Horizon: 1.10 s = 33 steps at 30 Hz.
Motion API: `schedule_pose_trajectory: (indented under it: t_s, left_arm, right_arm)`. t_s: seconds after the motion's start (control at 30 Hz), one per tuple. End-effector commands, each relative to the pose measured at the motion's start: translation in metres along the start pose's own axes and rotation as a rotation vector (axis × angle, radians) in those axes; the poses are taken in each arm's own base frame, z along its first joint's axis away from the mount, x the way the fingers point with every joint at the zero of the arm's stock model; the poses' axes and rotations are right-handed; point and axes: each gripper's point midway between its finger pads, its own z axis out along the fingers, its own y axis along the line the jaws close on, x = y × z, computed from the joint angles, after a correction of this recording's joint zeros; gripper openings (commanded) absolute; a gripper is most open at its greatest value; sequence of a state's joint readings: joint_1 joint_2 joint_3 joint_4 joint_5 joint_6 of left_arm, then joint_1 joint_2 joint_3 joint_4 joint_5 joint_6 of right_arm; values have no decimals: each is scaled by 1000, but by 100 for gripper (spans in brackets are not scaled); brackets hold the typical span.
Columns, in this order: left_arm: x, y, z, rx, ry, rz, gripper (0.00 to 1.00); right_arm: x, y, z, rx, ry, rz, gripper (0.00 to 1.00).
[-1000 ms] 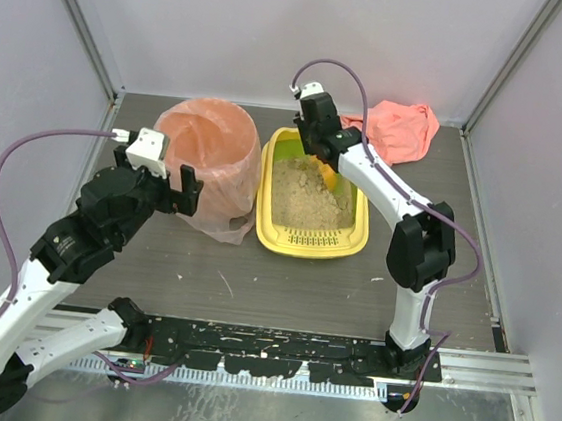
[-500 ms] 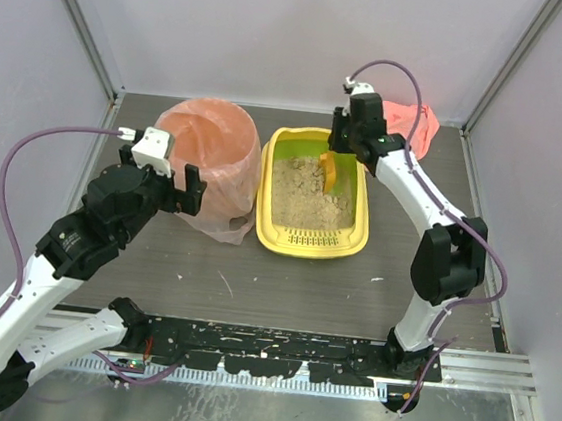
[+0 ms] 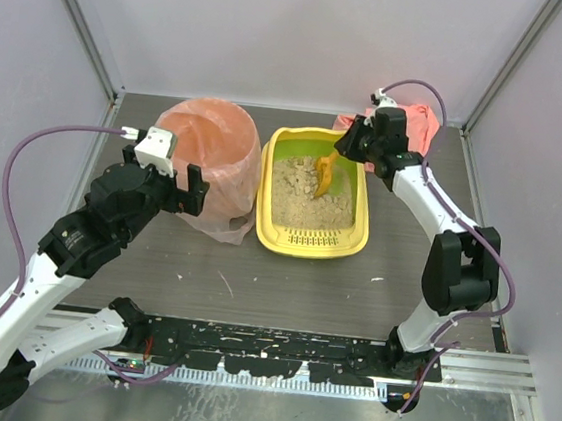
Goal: Clean the litter box
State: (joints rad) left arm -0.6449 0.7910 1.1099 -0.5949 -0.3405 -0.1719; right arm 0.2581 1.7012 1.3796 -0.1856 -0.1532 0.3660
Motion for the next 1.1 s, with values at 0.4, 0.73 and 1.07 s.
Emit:
schedule_pose_trajectory:
  t_s: [0.4,0.73,1.07]
  left_arm:
    - [-23,-4,-2,20,-71,-39,98]
    - [-22,-7,0,30,-67,-41,98]
    - [-23,-8,1,30,-65,-41,98]
  right_arm:
    - [3,39,-42,-195,-120,250,1]
    - [34,31,-46,-221,-136,378,0]
    - [20,25,-65,-203,-249,401,1]
